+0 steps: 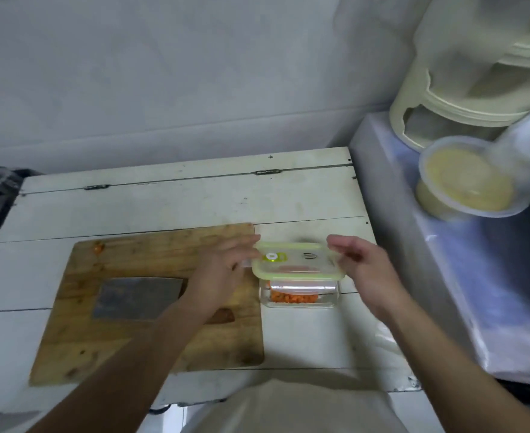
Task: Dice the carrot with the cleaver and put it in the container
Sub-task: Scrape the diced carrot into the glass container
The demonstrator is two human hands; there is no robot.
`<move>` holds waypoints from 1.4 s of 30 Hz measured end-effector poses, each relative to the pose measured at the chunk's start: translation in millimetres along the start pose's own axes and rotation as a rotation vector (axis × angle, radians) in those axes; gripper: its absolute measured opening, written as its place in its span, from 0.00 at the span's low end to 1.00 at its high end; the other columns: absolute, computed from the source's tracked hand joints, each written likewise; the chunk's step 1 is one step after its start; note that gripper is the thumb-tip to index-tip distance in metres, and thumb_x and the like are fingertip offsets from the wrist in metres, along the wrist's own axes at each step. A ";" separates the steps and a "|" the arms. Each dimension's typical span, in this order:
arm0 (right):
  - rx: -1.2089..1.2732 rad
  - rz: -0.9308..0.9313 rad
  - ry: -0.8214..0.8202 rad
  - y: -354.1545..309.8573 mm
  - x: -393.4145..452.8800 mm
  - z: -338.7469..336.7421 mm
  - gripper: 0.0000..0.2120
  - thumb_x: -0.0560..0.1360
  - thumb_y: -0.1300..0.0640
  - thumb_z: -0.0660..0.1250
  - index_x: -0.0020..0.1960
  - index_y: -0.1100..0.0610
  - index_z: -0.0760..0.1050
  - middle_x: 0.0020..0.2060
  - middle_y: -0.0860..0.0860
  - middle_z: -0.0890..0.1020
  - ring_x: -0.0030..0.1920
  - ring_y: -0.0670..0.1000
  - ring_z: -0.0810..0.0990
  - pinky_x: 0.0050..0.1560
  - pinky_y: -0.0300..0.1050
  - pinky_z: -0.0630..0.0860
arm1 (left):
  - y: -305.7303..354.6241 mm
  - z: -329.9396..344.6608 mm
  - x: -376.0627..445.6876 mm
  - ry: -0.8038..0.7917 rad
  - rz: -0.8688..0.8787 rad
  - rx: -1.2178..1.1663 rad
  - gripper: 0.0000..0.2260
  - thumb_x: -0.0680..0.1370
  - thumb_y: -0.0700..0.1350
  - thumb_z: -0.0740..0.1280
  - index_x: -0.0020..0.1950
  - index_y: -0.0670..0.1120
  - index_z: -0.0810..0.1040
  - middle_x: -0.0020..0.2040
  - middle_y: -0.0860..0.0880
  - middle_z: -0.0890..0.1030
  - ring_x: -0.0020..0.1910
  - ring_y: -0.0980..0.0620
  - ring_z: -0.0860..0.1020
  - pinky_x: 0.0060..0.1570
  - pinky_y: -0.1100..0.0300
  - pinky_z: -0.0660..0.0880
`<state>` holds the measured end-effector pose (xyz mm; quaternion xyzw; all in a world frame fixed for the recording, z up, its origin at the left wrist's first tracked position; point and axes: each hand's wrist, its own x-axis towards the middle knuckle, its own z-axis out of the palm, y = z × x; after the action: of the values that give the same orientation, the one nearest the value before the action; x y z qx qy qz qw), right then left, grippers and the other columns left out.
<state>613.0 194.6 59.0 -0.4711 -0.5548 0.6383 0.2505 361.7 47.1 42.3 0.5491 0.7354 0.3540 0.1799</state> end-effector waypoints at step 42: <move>-1.461 -0.419 -0.552 12.5 10.9 20.0 0.63 0.61 0.31 0.73 0.80 0.56 0.41 0.75 0.53 0.55 0.76 0.55 0.52 0.79 0.49 0.46 | 27.9 62.4 11.7 -0.516 0.227 0.627 0.57 0.66 0.74 0.69 0.82 0.45 0.47 0.81 0.44 0.55 0.81 0.45 0.52 0.80 0.48 0.49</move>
<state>593.2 191.1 42.5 -0.2272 -0.9505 0.1475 -0.1523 417.6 82.3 21.1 0.7256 0.6730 -0.0186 0.1422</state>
